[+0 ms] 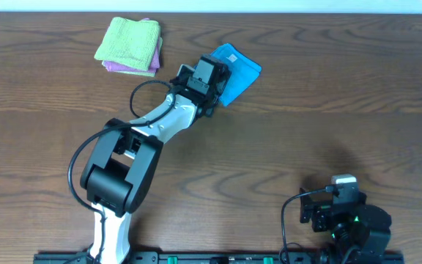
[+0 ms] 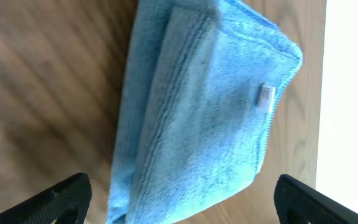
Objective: Fold the cloth
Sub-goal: 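Carry the blue cloth leftward with the left gripper over the stack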
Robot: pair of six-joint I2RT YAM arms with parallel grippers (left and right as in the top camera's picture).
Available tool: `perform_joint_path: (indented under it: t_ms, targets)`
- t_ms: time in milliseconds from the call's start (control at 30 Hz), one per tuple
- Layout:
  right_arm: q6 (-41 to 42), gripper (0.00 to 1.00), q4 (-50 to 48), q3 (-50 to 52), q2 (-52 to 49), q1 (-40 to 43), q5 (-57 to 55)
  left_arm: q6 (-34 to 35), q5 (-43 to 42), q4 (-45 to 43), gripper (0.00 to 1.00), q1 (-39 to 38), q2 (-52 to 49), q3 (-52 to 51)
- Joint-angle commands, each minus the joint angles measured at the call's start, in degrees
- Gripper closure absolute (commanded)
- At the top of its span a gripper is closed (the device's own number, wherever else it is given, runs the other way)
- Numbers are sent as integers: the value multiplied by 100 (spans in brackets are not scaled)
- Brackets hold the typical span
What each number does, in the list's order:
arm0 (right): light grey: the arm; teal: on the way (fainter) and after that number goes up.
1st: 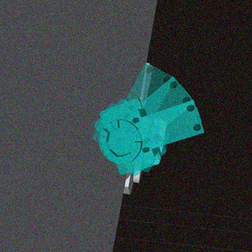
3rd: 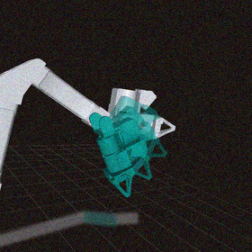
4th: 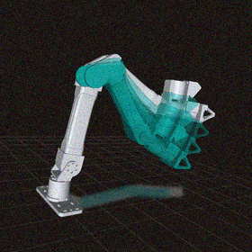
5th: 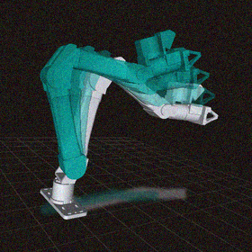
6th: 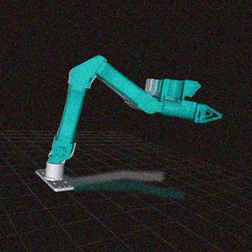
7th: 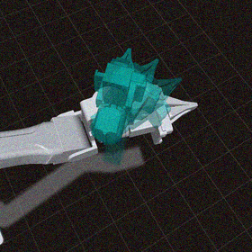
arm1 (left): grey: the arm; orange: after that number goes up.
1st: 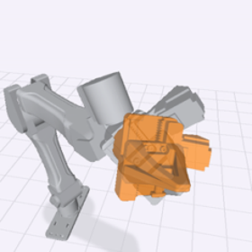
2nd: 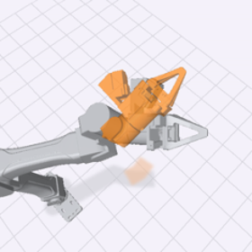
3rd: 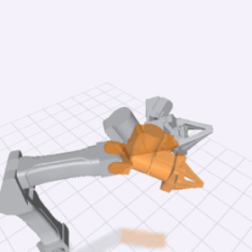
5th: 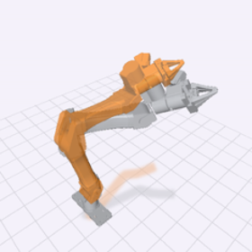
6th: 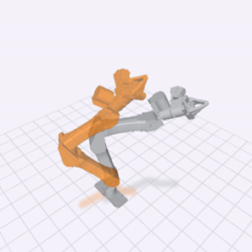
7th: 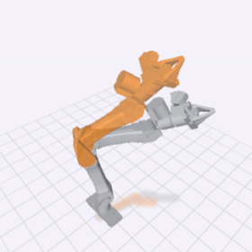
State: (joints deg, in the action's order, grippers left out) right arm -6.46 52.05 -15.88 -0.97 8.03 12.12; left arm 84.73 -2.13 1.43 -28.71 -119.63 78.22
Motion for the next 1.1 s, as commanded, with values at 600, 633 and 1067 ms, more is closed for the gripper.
perform_joint_path:
  t_ms: [600,633,1067]
  targets:
    - [42,1,15,26,46,44,11,-549,254,-942,5,22,-1040,-20]
    - [42,1,13,26,46,44,11,-549,256,-940,4,22,-1045,-20]
    - [42,1,13,26,46,44,11,-546,243,-1088,94,55,-1034,-15]
